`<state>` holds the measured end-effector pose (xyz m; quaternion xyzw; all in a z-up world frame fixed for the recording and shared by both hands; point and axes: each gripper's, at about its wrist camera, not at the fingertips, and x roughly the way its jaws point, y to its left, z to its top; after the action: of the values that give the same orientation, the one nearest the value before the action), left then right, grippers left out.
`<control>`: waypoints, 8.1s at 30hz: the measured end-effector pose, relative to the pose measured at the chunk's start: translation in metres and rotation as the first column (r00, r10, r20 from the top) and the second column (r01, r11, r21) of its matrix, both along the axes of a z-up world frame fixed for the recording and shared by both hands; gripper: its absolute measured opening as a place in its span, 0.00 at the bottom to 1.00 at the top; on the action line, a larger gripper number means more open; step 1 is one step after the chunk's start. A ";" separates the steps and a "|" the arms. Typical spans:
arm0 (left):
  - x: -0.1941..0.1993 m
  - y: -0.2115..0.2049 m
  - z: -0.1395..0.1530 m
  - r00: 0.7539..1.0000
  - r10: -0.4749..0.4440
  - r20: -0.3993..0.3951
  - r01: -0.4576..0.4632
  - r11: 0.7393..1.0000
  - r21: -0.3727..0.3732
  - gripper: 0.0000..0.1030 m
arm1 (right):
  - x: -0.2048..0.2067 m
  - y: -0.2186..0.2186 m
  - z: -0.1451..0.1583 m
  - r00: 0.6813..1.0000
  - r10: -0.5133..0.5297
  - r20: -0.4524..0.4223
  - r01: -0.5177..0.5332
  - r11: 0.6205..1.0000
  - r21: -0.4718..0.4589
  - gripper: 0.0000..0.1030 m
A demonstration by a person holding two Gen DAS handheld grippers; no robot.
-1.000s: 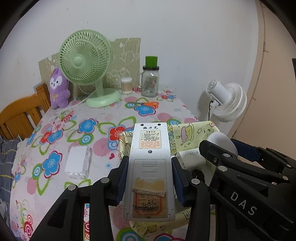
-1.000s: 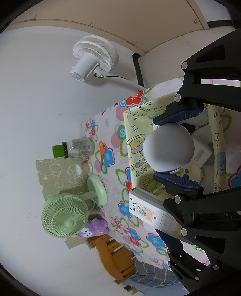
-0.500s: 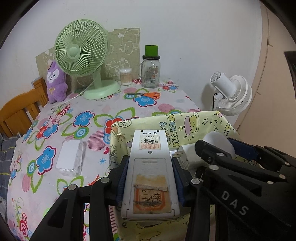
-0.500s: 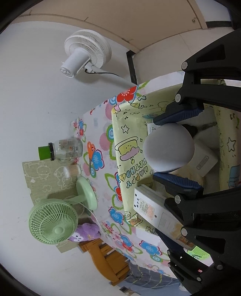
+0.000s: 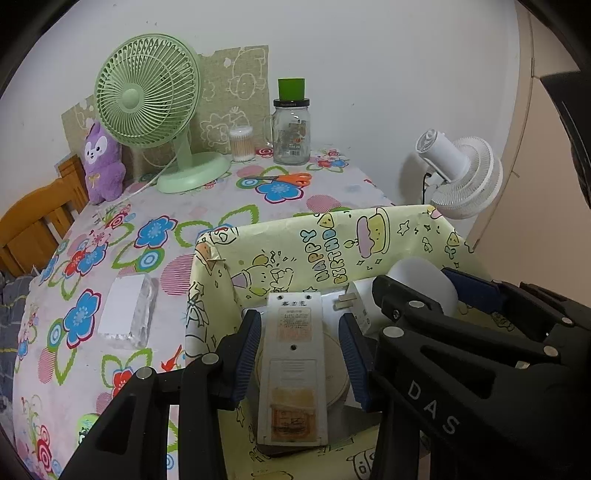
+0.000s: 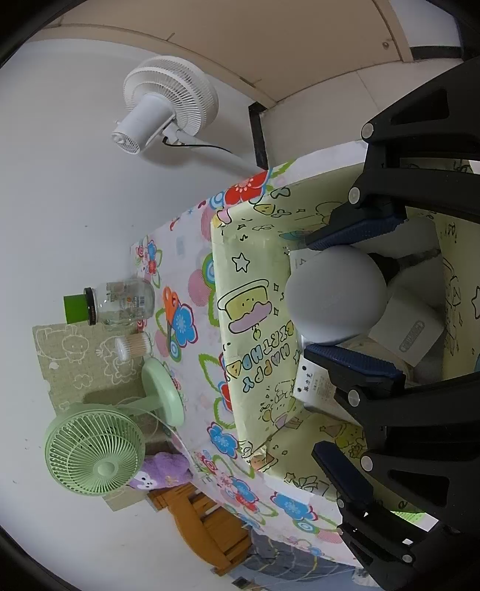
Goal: Organize rigid objects
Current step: 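Lower the battery pack and puck into the box and open both grippers, then withdraw both grippers from the paper box, then move both grippers toward the green speaker and white plastic case, then grasp the green panda speaker with the left gripper while the right grasps the white case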
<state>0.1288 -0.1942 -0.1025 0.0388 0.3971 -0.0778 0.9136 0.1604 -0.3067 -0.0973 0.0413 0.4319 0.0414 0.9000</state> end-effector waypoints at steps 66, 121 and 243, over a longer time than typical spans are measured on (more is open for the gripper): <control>-0.084 0.095 0.064 0.992 -0.041 0.117 0.041 0.999 0.007 0.89 | -0.092 0.073 0.065 0.987 -0.075 0.140 0.077 0.997 -0.006 0.86; -0.089 0.208 0.000 0.998 0.036 0.042 -0.034 0.999 -0.041 1.00 | -0.104 0.181 0.023 0.985 0.013 0.174 -0.003 0.999 -0.055 0.92; 0.068 0.260 -0.069 0.983 0.143 -0.112 -0.135 0.988 0.079 0.92 | 0.073 0.268 -0.074 0.995 0.051 -0.083 -0.058 0.994 -0.088 0.61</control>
<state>0.1964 0.0655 -0.1718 0.0386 0.4543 -0.0018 0.8900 0.2338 -0.0386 -0.1713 -0.0097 0.4701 0.0445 0.8814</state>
